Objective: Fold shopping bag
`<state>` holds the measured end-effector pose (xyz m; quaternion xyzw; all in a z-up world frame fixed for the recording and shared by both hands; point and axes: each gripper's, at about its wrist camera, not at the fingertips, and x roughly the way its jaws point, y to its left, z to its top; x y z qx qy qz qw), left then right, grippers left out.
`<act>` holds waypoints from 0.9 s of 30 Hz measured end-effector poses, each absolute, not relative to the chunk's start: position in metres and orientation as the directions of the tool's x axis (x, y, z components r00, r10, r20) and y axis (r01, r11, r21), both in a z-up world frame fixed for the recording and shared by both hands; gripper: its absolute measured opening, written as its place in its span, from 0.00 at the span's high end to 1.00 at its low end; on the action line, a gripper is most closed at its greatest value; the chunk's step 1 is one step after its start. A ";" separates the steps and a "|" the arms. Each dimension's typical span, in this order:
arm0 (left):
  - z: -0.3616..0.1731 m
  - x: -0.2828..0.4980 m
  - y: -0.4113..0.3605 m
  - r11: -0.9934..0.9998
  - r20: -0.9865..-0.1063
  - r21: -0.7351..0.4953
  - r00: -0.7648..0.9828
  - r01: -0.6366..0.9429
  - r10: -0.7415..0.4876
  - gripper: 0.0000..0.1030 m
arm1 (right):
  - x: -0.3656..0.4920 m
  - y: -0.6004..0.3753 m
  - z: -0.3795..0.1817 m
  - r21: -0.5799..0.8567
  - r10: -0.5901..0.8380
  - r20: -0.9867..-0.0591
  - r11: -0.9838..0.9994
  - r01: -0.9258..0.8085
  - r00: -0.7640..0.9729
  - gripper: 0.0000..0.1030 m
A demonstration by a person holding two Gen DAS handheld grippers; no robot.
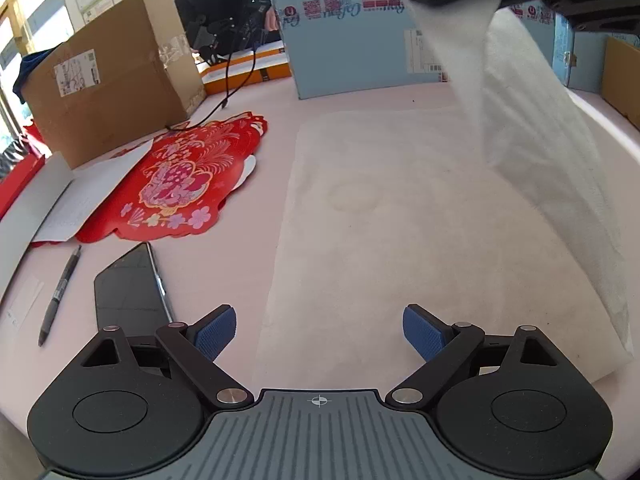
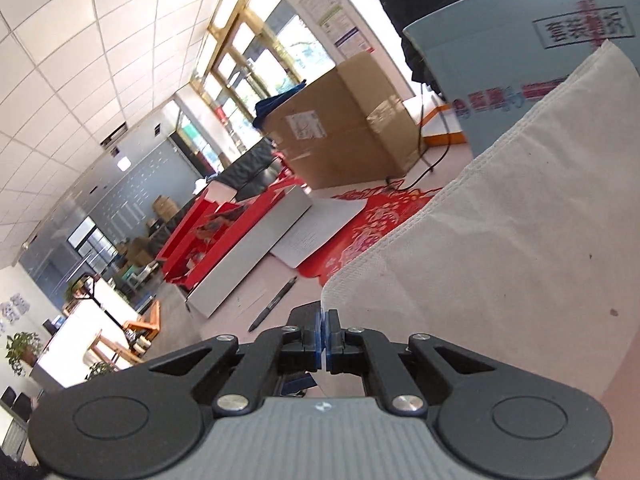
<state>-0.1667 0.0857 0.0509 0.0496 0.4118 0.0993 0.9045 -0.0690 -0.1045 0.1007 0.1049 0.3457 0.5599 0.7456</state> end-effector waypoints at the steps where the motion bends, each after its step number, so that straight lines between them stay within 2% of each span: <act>1: 0.053 -0.169 0.087 0.976 -0.736 0.162 0.641 -0.147 0.218 0.10 | -0.070 -0.096 0.099 0.540 0.907 -0.406 0.335 -0.772 0.110 0.98; 17: 0.052 -0.178 0.088 0.971 -0.778 0.093 0.593 -0.219 0.208 0.10 | -0.066 -0.019 0.047 0.542 0.836 -0.538 0.245 -0.804 -0.109 0.98; 21: 0.050 -0.179 0.087 0.969 -0.791 0.077 0.577 -0.235 0.203 0.10 | -0.068 -0.014 0.037 0.571 0.812 -0.557 0.221 -0.790 -0.175 0.92; 22: 0.049 -0.179 0.087 0.968 -0.795 0.074 0.573 -0.238 0.201 0.10 | -0.069 -0.013 0.035 0.576 0.805 -0.563 0.216 -0.789 -0.190 0.86; 25: 0.047 -0.179 0.087 0.965 -0.805 0.060 0.559 -0.256 0.198 0.10 | -0.070 -0.014 0.037 0.572 0.786 -0.580 0.207 -0.794 -0.214 0.48; 27: 0.046 -0.180 0.088 0.962 -0.812 0.050 0.550 -0.269 0.196 0.10 | -0.069 -0.029 0.049 0.563 0.814 -0.551 0.199 -0.802 -0.185 0.40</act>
